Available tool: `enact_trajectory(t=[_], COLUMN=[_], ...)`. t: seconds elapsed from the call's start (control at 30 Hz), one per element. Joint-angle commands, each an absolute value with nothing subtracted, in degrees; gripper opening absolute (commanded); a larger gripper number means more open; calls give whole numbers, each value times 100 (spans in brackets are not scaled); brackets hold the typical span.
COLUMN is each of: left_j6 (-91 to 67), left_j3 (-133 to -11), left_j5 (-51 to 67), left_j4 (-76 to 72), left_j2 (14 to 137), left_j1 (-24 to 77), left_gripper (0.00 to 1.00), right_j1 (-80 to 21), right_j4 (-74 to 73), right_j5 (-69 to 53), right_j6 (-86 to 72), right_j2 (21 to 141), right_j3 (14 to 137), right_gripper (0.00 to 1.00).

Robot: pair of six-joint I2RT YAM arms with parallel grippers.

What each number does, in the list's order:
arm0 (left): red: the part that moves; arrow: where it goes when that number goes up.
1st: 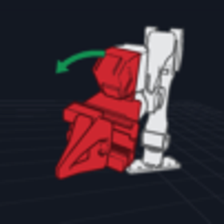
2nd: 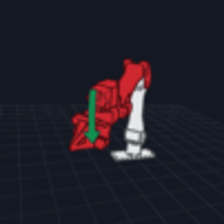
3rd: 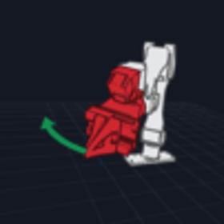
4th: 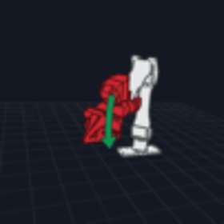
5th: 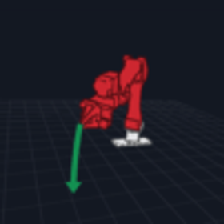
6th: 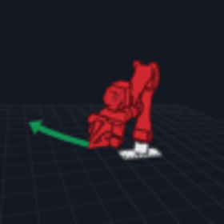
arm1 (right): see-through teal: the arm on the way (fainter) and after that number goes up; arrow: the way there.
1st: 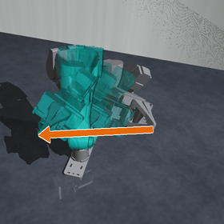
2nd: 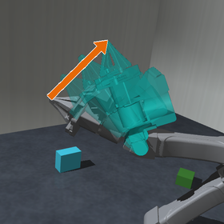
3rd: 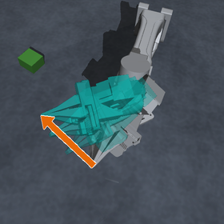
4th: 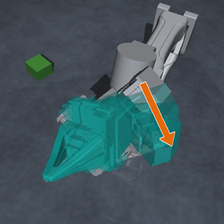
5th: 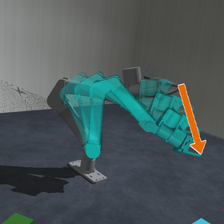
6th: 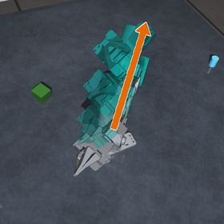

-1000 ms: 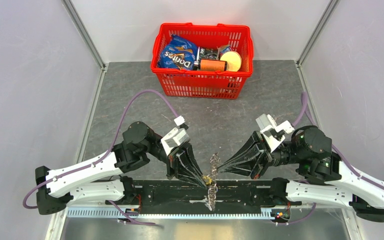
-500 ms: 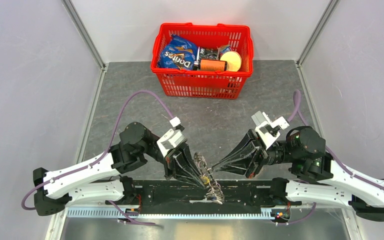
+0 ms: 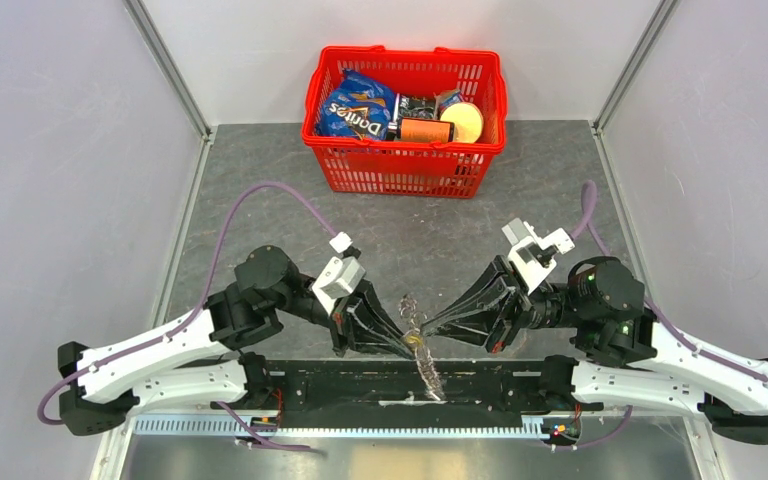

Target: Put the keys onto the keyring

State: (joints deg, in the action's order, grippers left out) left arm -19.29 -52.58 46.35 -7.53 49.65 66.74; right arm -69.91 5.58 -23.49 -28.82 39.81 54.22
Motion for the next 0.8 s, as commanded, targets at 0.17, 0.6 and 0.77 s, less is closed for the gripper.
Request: enact_trajectory(t=[0.17,0.6,0.77], left_j6=[-1450,-1450,-1433], left_j3=[-5353,-5306,-5304], left_j5=[3916,4081,4104], left_j4=[-839,-748,-712], left_j2=[4478,4484,4469], left_j1=[6689,6694,6690], left_gripper=[7,17,18], right_j1=[-7001,-6997,-7003], right_j4=[931,931,906], right_j5=[-2136,-2094,-2075], right_j6=[-2918,-2926,-2908], right_j2=[3821,3832,3869], right_j3=[5396,5484,5502], right_gripper=[0,0,0])
